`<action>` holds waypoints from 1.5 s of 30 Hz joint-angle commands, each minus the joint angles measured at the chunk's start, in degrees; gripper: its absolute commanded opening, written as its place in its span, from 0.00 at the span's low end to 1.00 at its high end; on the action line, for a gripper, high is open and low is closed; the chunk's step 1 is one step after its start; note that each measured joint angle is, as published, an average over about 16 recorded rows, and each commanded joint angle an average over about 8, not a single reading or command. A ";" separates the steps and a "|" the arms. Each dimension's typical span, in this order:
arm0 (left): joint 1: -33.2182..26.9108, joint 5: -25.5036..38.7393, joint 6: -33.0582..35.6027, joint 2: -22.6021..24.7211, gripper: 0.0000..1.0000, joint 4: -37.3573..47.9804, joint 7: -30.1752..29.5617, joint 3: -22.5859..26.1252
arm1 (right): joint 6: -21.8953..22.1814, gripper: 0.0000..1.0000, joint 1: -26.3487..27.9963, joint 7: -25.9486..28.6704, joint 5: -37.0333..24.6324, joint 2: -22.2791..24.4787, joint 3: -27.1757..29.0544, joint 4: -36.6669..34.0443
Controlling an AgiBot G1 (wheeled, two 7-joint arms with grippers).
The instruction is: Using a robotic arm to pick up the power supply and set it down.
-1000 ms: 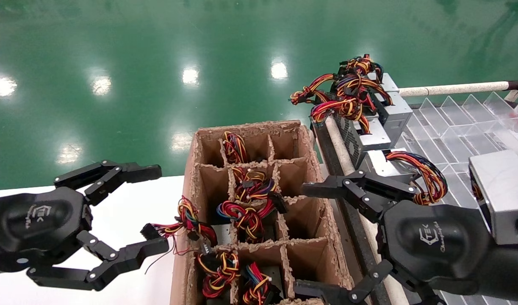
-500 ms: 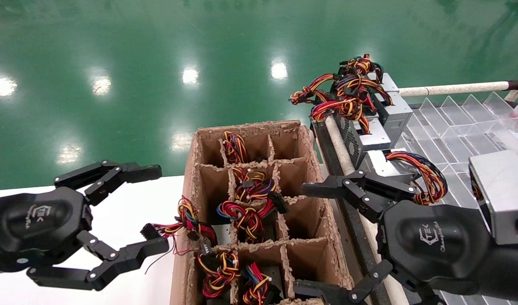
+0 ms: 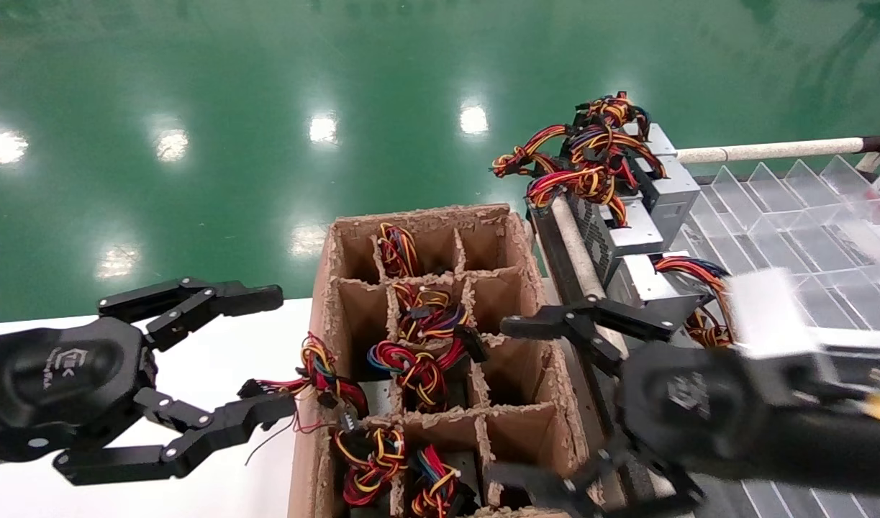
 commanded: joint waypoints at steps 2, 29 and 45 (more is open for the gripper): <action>0.00 0.00 0.00 0.00 0.00 0.00 0.00 0.00 | -0.09 1.00 2.61 -0.48 -3.80 -2.04 -1.96 -2.57; 0.00 0.00 0.00 0.00 0.00 0.00 0.00 0.00 | 0.87 0.00 20.98 -11.96 -23.74 -25.41 -13.91 -34.69; 0.00 0.00 0.00 0.00 0.00 0.00 0.00 0.00 | -1.18 0.00 23.75 -16.45 -25.12 -28.63 -15.15 -43.20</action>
